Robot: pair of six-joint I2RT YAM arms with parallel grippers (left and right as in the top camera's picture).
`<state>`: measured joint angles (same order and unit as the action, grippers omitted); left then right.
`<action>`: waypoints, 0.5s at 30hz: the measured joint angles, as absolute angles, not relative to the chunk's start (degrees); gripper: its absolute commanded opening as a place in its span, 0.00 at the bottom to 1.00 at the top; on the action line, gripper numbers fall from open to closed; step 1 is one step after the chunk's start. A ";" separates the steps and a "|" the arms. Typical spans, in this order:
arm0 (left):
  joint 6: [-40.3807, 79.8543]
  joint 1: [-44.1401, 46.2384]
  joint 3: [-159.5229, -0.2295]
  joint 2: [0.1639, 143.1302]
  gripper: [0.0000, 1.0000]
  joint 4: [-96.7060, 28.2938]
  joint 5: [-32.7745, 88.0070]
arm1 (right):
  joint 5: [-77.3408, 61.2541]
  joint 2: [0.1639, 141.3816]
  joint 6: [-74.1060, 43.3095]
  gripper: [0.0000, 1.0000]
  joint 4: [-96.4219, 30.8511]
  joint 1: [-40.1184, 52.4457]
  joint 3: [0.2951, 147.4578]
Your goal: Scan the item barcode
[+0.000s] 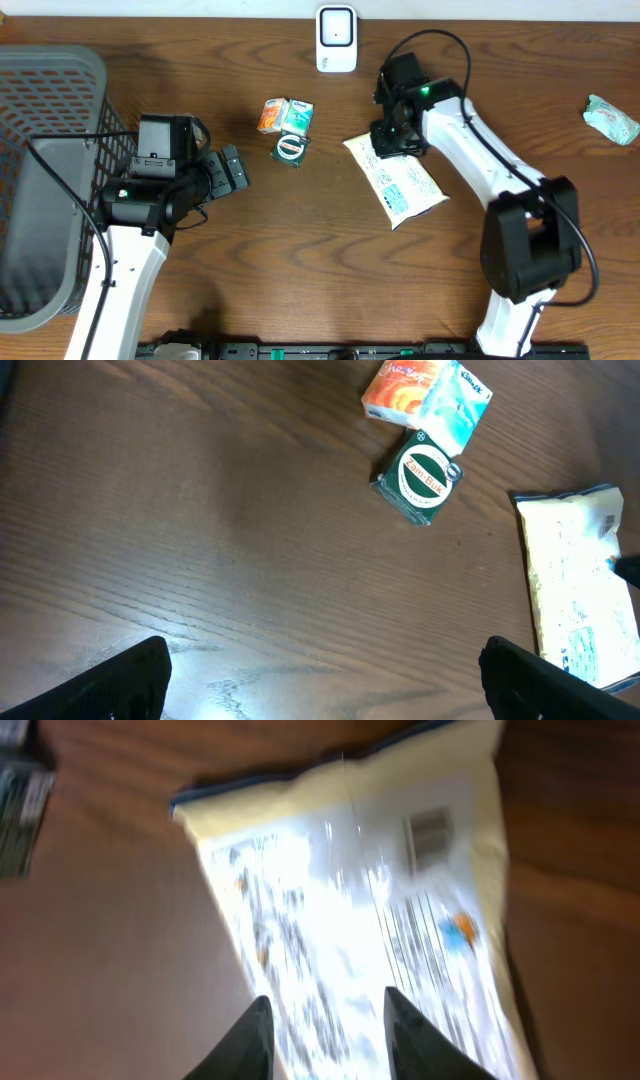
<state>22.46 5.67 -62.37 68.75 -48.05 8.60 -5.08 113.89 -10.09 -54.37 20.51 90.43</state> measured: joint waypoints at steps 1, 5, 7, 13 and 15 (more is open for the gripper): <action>22.46 5.67 -62.37 68.75 0.98 -48.03 8.62 | -5.13 113.10 -9.80 0.31 -56.51 20.51 90.83; 22.46 5.67 -62.37 68.75 0.98 -48.05 8.60 | -5.08 111.96 -8.75 0.31 -62.46 20.53 90.89; 22.46 5.67 -62.37 68.75 0.98 -48.03 8.60 | -5.10 111.96 -8.43 0.31 -62.52 20.53 89.52; 22.46 5.67 -62.37 68.75 0.98 -48.07 8.62 | -5.08 111.96 -7.81 0.28 -55.55 20.53 79.35; 22.46 5.67 -62.37 68.75 0.98 -48.05 8.62 | -5.10 111.96 -7.81 0.24 -53.69 20.53 76.44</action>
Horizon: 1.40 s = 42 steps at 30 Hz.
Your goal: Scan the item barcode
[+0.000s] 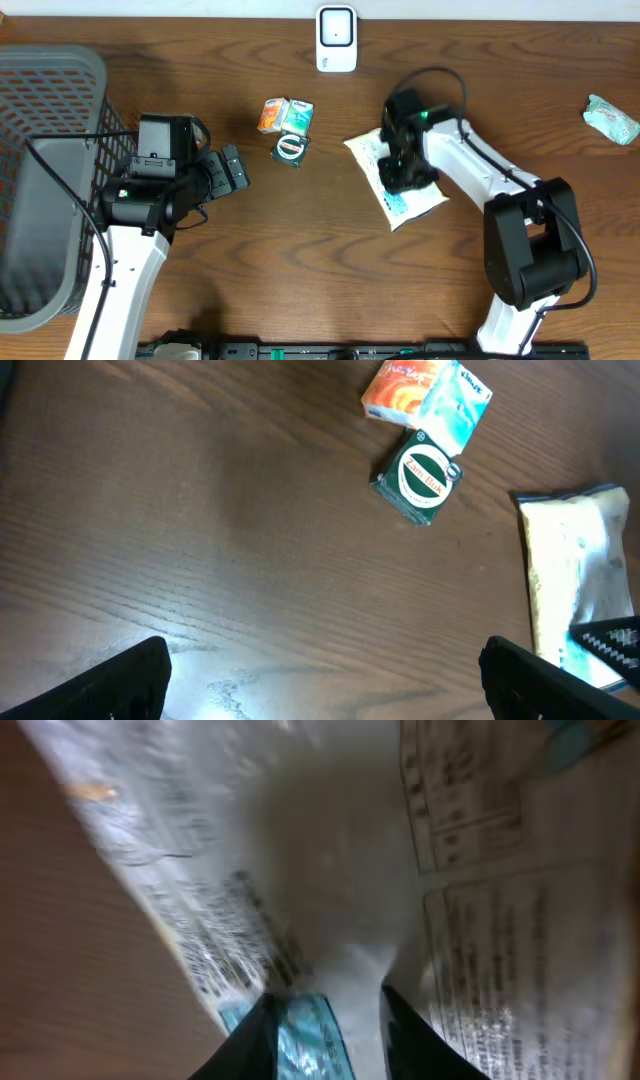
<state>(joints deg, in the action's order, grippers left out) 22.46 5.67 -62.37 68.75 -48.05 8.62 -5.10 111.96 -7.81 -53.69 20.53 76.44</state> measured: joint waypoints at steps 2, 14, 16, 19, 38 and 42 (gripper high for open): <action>22.46 5.67 -62.37 68.75 0.97 -48.05 8.62 | -5.10 111.92 -8.03 0.24 -53.23 20.53 75.53; 22.46 5.67 -62.37 68.75 0.98 -48.03 8.60 | -4.03 111.68 -8.10 0.62 -61.45 19.38 86.30; 22.46 5.67 -62.37 68.75 0.98 -48.03 8.62 | -3.14 111.44 -7.73 0.77 -61.39 18.63 88.71; 22.46 5.67 -62.37 68.75 0.98 -48.05 8.62 | -1.87 110.61 -7.73 0.91 -60.88 16.99 90.48; 22.46 5.67 -62.37 68.75 0.98 -48.03 8.60 | -18.52 110.52 -0.34 0.99 -46.96 5.02 71.77; 22.46 5.67 -62.37 68.75 0.98 -48.05 8.62 | -24.84 109.54 1.80 0.87 -43.40 4.36 68.27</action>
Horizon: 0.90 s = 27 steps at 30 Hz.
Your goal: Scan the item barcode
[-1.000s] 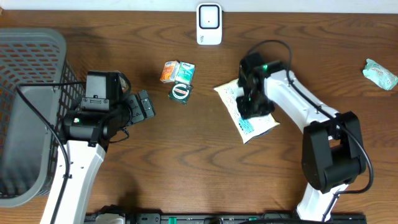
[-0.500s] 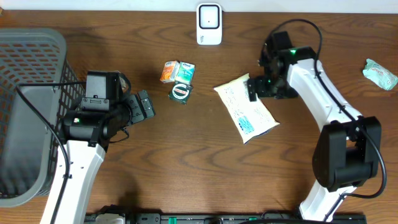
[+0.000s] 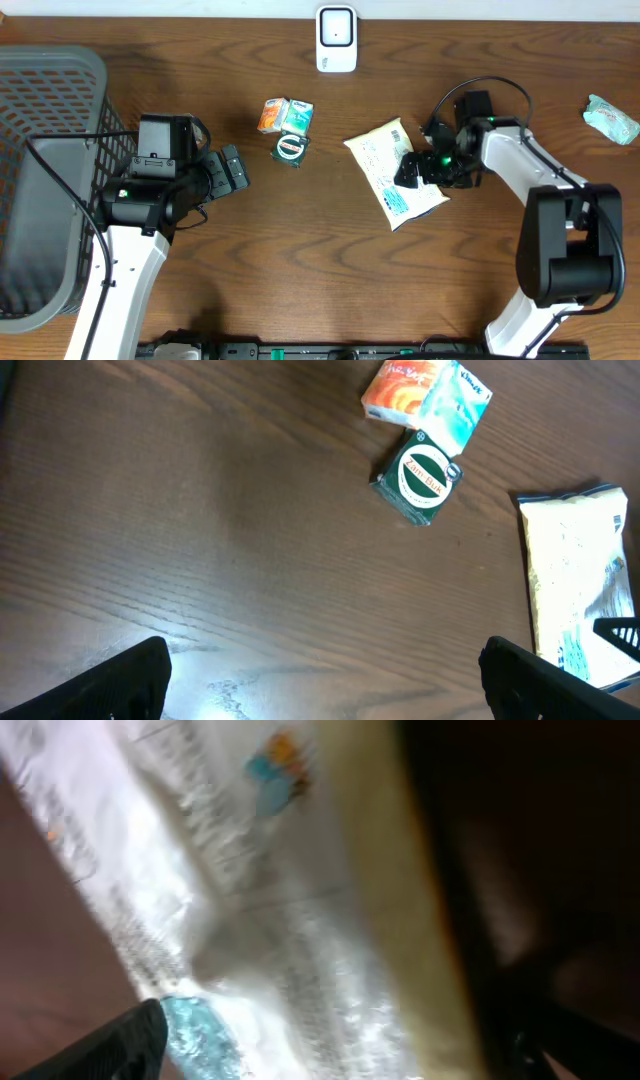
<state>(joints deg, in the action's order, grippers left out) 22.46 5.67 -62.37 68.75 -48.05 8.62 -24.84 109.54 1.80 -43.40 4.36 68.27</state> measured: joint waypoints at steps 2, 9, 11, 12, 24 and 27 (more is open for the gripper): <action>22.48 5.67 -62.37 68.75 0.98 -48.05 8.62 | -26.74 109.21 2.44 0.61 -42.50 4.40 67.05; 22.46 5.67 -62.37 68.75 0.98 -48.05 8.60 | -30.65 109.14 3.01 0.01 -40.75 4.91 62.22; 22.46 5.67 -62.37 68.75 0.98 -48.05 8.60 | -31.18 109.14 2.04 0.01 -40.62 4.99 62.06; 22.46 5.67 -62.37 68.75 0.98 -48.03 8.60 | -31.48 109.14 1.45 0.01 -40.45 4.99 62.06; 22.48 5.67 -62.37 68.75 0.98 -48.05 8.62 | -38.20 109.34 -0.80 0.01 -42.06 1.45 67.72; 22.46 5.67 -62.37 68.75 0.98 -48.05 8.62 | -38.39 109.34 -0.86 0.01 -43.94 -1.08 70.98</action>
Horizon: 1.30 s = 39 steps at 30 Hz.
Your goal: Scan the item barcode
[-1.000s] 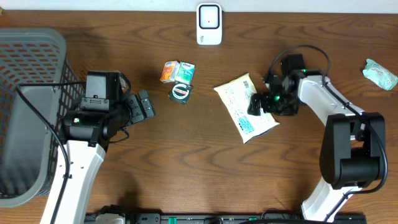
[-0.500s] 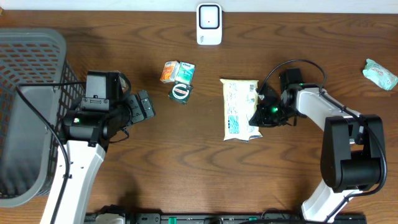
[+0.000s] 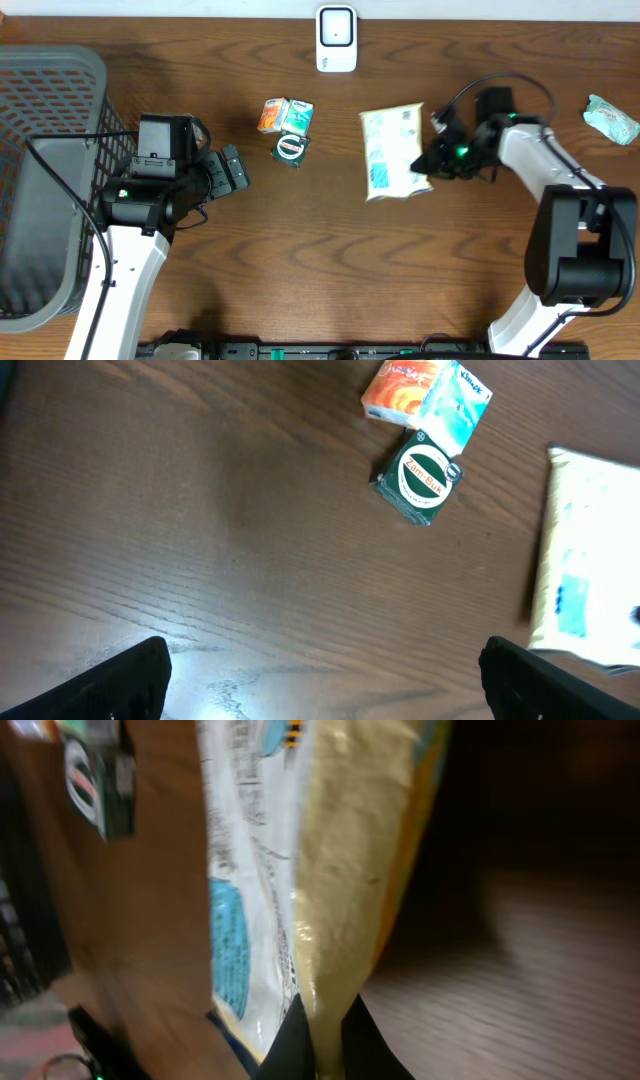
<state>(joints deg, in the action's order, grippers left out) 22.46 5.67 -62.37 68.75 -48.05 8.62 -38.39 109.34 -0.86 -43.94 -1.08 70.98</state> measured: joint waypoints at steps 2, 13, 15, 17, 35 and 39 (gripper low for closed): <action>22.46 5.67 -62.37 68.75 0.98 -48.05 8.60 | -38.41 109.34 -1.04 0.01 -45.45 -2.90 73.14; 22.46 5.67 -62.37 68.75 0.98 -48.03 8.60 | -43.51 109.34 1.28 0.01 -47.35 -4.16 76.29; 22.46 5.67 -62.37 68.75 0.98 -48.03 8.60 | -45.78 109.34 2.96 0.01 -47.53 -2.81 76.29; 22.46 5.67 -62.37 68.75 0.97 -48.05 8.60 | -46.87 109.34 4.27 0.01 -48.01 -1.54 76.29; 22.48 5.67 -62.37 68.75 0.98 -48.03 8.60 | -28.99 109.34 4.43 0.56 -59.42 -3.73 80.77; 22.46 5.67 -62.37 68.75 0.98 -48.05 8.60 | -28.86 109.34 3.70 0.60 -61.14 -6.63 85.32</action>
